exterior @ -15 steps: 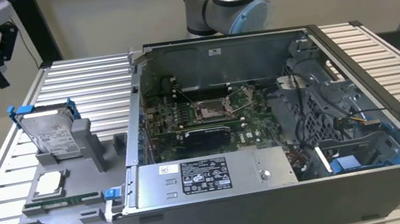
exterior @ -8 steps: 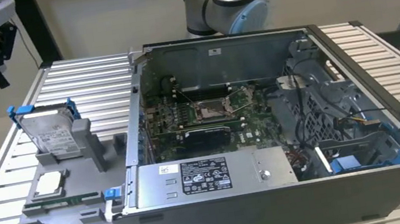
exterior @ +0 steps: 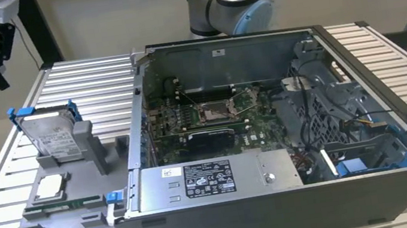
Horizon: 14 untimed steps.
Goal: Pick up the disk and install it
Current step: 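Pick up the disk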
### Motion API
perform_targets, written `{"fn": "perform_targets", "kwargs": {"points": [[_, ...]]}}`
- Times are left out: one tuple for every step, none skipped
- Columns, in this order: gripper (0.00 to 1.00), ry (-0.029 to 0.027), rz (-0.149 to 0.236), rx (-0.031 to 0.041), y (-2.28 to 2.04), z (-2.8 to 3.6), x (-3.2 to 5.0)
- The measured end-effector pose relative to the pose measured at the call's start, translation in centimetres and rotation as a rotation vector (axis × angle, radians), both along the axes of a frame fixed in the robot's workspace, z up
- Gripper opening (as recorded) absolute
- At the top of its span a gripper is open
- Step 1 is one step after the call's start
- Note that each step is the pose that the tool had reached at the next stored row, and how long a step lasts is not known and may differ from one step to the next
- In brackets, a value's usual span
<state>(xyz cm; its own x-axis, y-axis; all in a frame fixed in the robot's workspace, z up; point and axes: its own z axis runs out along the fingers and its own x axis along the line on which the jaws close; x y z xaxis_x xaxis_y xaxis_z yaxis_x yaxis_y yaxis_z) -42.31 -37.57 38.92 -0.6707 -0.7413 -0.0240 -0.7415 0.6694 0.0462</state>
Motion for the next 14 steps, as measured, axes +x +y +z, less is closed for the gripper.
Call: {"fn": "perform_targets", "kwargs": {"points": [[0.00, 0.0000, 0.015, 0.0000, 0.00, 0.00, 0.00], [0.00, -0.0001, 0.031, 0.0001, 0.00, 0.00, 0.00], [0.00, -0.0001, 0.046, 0.0000, 0.00, 0.00, 0.00], [0.00, -0.0001, 0.063, 0.0000, 0.00, 0.00, 0.00], [0.00, -0.0003, 0.080, 0.0000, 0.00, 0.00, 0.00], [0.00, -0.0006, 0.097, 0.0001, 0.00, 0.00, 0.00], [0.00, -0.0010, 0.116, 0.0000, 0.00, 0.00, 0.00], [0.00, -0.0013, 0.134, 0.0000, 0.00, 0.00, 0.00], [0.00, -0.0017, 0.152, 0.0000, -0.01, 0.00, 0.00], [0.00, -0.0018, 0.171, 0.0000, 0.00, -0.01, 0.00], [0.00, -0.0018, 0.190, 0.0000, 0.00, 0.00, 0.01], [0.00, -0.0018, 0.207, 0.0000, 0.00, 0.00, 0.00], [0.00, -0.0019, 0.225, 0.0000, 0.00, -0.01, 0.00], [0.00, -0.0019, 0.243, 0.0000, 0.00, -0.01, 0.00]]}}
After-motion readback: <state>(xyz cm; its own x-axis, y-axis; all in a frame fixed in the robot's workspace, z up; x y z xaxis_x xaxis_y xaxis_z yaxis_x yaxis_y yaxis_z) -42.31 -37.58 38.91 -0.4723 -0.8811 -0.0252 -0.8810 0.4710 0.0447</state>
